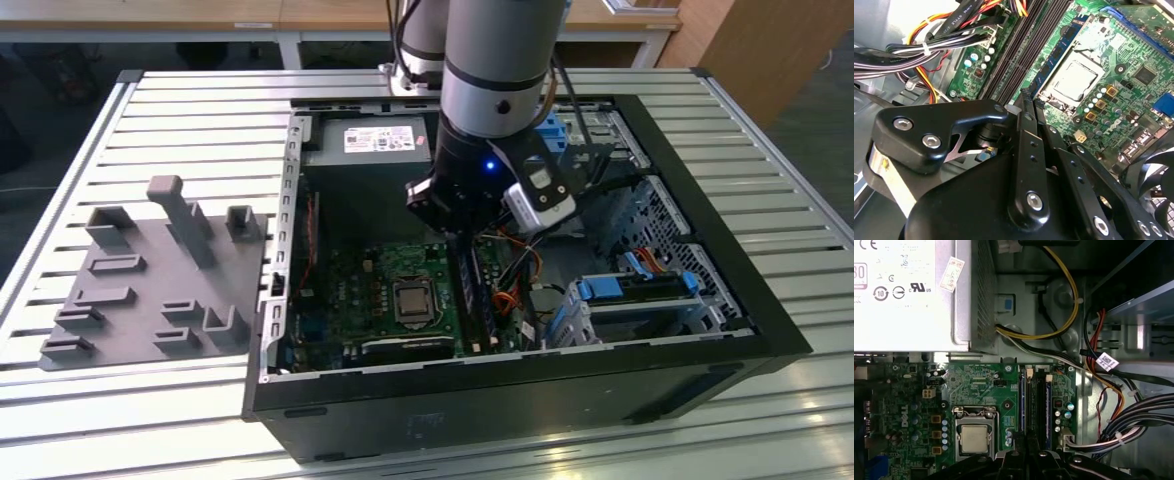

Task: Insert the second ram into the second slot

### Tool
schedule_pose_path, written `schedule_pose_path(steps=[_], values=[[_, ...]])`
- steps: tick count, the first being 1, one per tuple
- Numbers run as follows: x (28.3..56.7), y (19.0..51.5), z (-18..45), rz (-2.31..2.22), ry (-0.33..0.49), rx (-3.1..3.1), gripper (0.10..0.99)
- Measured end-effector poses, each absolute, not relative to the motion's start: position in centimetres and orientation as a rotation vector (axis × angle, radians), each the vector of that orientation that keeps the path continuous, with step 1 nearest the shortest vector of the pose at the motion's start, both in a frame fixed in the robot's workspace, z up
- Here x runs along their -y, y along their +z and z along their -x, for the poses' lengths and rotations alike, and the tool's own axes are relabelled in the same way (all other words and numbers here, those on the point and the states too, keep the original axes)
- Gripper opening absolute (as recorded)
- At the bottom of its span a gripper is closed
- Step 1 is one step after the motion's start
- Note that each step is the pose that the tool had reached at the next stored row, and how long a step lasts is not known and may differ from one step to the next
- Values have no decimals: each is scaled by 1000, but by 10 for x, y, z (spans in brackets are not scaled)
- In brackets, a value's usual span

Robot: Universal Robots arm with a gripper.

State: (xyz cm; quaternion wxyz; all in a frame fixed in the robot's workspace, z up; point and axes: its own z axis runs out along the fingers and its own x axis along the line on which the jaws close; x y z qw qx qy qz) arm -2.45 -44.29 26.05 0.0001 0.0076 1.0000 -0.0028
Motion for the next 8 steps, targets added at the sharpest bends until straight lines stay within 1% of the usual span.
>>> schedule_pose_path(steps=[8], values=[[443, 259, 25, -24, -9, -3142, 133]])
